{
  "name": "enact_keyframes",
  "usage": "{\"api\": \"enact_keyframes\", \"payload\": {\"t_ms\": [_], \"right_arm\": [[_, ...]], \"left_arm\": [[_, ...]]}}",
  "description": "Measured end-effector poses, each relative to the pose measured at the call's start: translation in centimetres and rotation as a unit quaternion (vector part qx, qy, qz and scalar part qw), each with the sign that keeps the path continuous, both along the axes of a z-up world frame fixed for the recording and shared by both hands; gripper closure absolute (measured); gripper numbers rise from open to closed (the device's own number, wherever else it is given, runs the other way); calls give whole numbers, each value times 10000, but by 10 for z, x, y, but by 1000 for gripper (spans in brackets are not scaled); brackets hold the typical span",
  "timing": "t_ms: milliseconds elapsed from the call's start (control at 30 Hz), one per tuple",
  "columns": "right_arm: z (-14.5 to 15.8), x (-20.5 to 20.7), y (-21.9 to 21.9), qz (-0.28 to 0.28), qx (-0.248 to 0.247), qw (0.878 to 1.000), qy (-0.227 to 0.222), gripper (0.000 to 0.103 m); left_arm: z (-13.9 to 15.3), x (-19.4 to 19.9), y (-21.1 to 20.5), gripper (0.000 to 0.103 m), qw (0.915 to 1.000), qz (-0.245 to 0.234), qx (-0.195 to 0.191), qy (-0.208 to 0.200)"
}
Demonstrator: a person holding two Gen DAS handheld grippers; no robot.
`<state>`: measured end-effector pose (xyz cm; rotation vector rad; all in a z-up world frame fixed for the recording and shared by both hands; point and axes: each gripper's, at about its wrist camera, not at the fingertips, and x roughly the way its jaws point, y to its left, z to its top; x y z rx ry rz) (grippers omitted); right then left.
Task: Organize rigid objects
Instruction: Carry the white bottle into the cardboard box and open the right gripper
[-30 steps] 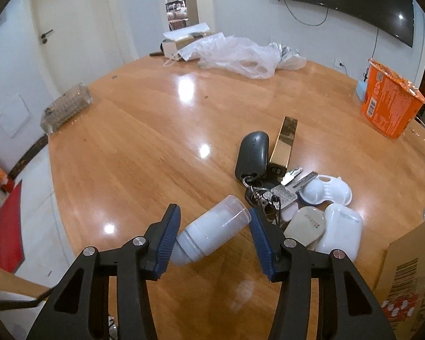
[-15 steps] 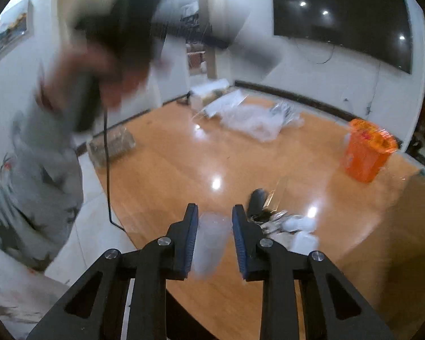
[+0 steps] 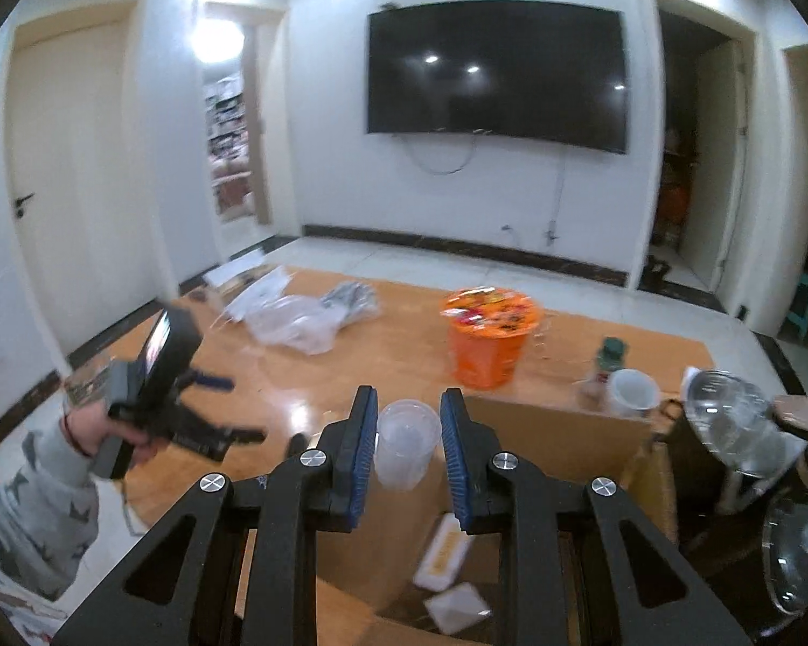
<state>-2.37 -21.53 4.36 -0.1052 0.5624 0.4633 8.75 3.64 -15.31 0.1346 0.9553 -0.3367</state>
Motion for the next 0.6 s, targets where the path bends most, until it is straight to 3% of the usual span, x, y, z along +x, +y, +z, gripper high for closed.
{"api": "enact_keyframes", "payload": {"t_ms": [200,600], "right_arm": [[7,2,-31,-397,-51,9992,29,83],[-36,21,-52,-550,-447,9917,1075,83]], "left_arm": [[-7,5,-14,1,9997,-166,169,12],[-38,11,-35,1,9977,-624,193,157]]}}
